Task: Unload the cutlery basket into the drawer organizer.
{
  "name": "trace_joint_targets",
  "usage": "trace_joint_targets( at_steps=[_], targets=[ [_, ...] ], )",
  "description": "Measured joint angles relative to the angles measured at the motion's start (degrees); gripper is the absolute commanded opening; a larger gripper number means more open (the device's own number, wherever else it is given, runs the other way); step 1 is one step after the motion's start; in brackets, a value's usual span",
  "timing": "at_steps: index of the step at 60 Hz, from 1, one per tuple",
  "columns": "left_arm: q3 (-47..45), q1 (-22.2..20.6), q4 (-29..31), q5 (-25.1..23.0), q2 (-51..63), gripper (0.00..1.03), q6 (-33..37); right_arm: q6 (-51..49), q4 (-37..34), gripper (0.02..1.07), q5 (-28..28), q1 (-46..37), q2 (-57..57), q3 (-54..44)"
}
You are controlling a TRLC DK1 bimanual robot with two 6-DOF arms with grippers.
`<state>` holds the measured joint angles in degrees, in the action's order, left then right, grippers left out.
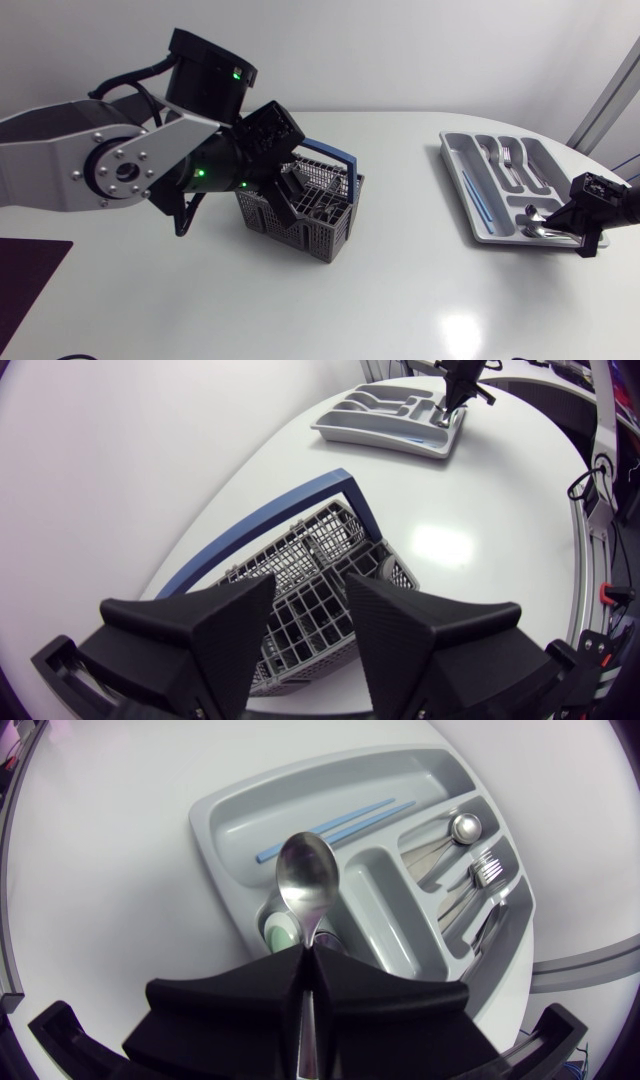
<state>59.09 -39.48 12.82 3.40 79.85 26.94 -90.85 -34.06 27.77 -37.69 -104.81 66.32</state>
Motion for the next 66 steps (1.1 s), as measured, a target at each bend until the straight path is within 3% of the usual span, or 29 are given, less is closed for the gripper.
trace_joint_targets(
  at_steps=[33,39,52,66],
  targets=[
    [-4.0,-4.8,-3.3,6.3,0.0,0.51,3.2,-7.0,6.1,0.13,-9.2,0.5,-5.5,3.0],
    [-5.3,-5.9,-5.4,8.7,0.0,0.51,4.0,-7.2,7.6,0.20,-10.1,0.6,-6.1,3.0],
    [-7.3,-7.5,-7.9,11.6,0.1,0.51,5.3,-7.3,9.0,0.54,-11.1,0.9,-6.2,3.0],
    [-9.0,-8.8,-10.1,13.5,1.7,0.53,6.2,-6.2,10.1,0.71,-10.4,1.4,-5.1,0.5]
  ],
)
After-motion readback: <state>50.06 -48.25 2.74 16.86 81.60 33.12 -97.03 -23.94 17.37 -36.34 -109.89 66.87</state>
